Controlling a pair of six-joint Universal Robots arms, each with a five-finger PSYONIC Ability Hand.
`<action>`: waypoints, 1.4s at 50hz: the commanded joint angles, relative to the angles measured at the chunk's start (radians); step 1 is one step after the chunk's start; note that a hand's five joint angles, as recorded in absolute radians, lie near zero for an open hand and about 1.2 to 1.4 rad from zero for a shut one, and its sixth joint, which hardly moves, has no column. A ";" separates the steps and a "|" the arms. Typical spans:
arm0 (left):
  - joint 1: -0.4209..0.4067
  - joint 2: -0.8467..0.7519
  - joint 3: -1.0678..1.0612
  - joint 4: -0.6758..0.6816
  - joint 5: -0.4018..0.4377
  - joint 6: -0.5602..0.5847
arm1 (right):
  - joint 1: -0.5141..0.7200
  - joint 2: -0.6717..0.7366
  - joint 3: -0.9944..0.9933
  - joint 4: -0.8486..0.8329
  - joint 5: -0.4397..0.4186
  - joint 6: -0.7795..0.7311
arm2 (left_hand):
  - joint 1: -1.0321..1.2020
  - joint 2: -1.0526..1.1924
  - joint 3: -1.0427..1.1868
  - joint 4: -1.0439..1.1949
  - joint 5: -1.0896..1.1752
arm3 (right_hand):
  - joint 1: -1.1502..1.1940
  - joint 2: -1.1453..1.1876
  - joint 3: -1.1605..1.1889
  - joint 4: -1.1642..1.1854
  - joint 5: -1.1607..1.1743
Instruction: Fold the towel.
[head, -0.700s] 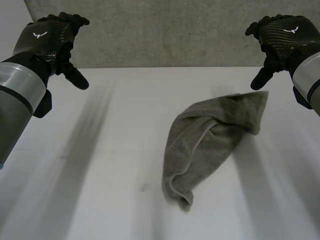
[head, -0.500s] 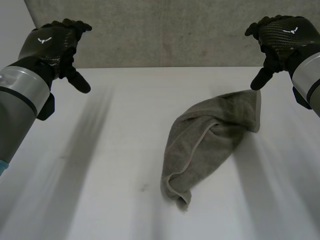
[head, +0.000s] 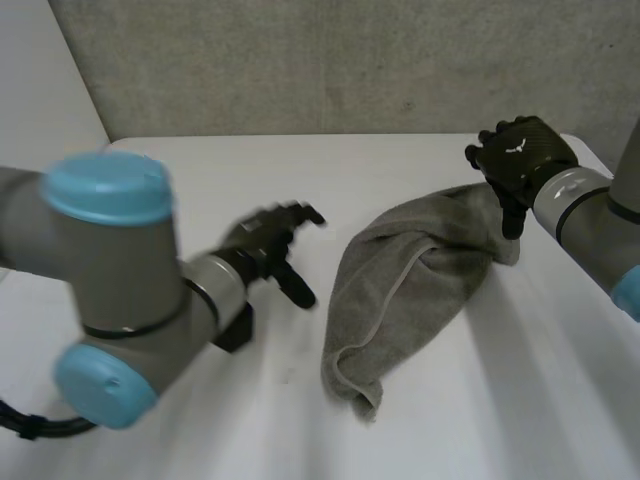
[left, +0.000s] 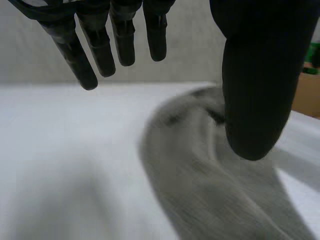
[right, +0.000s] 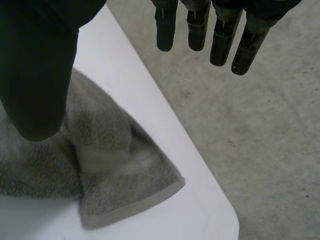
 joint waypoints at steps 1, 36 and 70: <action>-0.117 -0.159 0.062 -0.026 -0.003 -0.091 | -0.006 0.034 -0.006 -0.001 -0.001 0.000 | 0.053 0.052 0.052 0.052 0.051 | -0.037 -0.057 -0.038 -0.057 -0.057; -0.153 0.042 -0.061 0.106 -0.247 0.429 | 0.037 0.147 -0.007 -0.015 -0.160 0.212 | 1.068 1.068 1.068 1.067 1.067 | -0.037 -0.057 -0.038 -0.057 -0.057; 0.005 0.100 -0.115 0.305 -0.179 0.452 | 0.056 0.545 -0.496 -0.229 -0.082 0.111 | 1.068 1.068 1.068 1.067 1.067 | 1.185 1.165 1.184 1.165 1.164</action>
